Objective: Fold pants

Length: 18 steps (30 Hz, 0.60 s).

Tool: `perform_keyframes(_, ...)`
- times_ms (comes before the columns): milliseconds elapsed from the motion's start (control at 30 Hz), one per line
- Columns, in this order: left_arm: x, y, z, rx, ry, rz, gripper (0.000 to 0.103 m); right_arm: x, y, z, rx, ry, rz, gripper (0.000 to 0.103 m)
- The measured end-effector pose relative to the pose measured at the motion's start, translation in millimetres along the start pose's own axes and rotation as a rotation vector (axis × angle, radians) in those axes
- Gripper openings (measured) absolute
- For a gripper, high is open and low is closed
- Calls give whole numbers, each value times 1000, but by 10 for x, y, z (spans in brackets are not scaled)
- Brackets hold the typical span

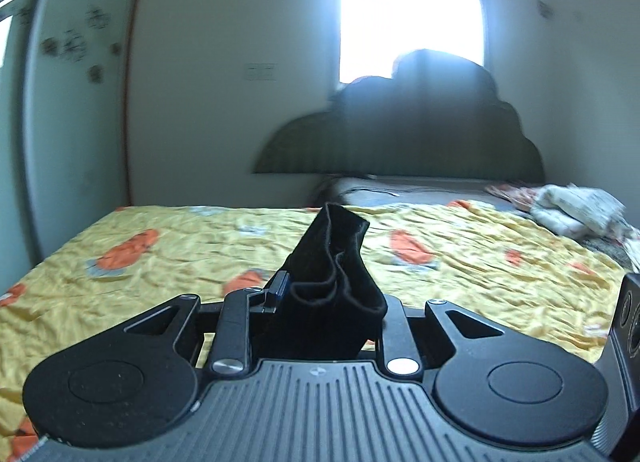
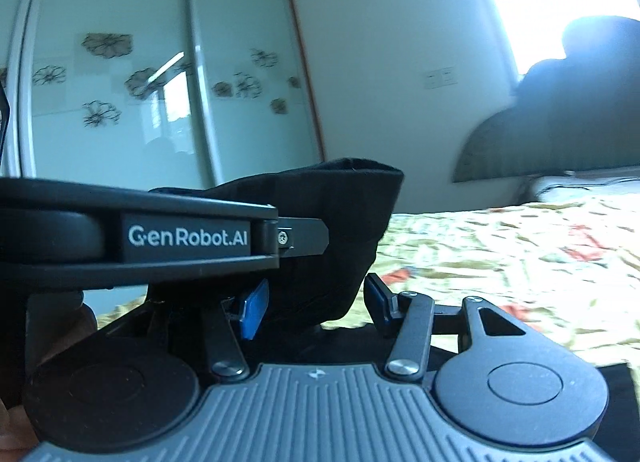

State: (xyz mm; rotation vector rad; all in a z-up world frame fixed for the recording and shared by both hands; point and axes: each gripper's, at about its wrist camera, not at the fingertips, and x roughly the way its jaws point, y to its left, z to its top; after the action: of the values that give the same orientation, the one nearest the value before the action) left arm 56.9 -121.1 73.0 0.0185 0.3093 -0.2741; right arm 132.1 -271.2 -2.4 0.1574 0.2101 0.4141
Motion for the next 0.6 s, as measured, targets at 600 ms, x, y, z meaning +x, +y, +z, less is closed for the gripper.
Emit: perform_keyframes(600,441,-1157,-325,152,53,-200,25,-533,-849,-256,39,30,-157,52)
